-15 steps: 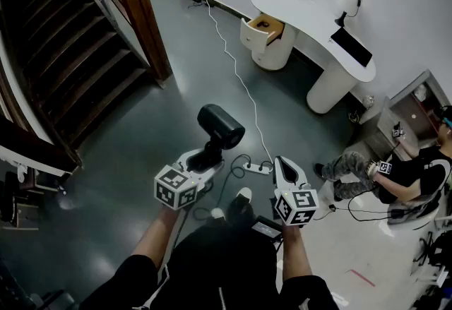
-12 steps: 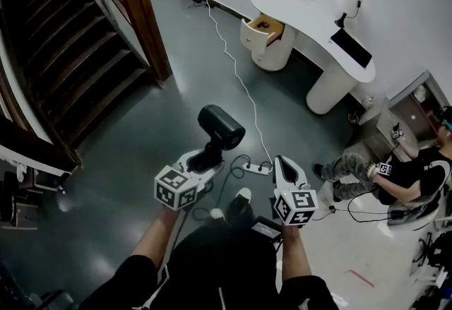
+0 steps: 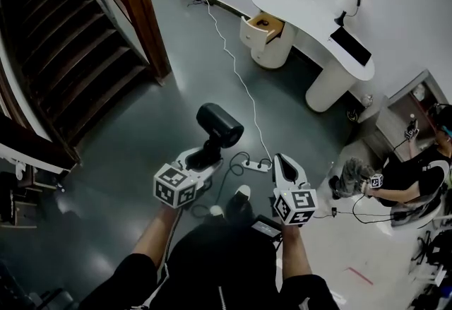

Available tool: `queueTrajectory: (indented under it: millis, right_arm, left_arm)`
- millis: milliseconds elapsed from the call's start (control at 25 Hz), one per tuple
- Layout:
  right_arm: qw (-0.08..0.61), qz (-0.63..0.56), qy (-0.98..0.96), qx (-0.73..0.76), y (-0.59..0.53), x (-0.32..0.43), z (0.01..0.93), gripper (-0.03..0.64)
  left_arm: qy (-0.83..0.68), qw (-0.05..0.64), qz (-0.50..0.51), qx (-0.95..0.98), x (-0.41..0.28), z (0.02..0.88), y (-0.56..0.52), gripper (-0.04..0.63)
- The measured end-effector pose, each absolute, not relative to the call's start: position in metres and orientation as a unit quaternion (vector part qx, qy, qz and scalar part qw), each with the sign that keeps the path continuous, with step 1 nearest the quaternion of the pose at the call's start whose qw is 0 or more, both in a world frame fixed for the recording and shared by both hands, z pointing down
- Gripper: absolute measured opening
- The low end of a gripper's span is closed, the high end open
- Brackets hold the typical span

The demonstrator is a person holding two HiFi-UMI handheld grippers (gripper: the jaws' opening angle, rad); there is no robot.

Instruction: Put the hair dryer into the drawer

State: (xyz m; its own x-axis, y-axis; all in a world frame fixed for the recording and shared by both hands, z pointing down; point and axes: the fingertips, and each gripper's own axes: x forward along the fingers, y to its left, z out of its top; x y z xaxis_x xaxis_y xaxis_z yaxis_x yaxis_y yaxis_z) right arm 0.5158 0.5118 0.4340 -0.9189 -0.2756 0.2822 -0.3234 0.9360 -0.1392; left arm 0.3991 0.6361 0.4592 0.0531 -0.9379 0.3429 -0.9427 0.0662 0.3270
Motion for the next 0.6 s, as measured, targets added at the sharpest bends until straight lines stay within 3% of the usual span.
queueTrajectory:
  millis: [600]
  right_arm:
    - [0.133, 0.103, -0.973, 0.160, 0.5140, 0.5109, 0.4414, 0.005]
  left_arm:
    - [-0.685, 0.247, 0.017, 0.685, 0.3904, 0.4656, 0.6358, 0.210]
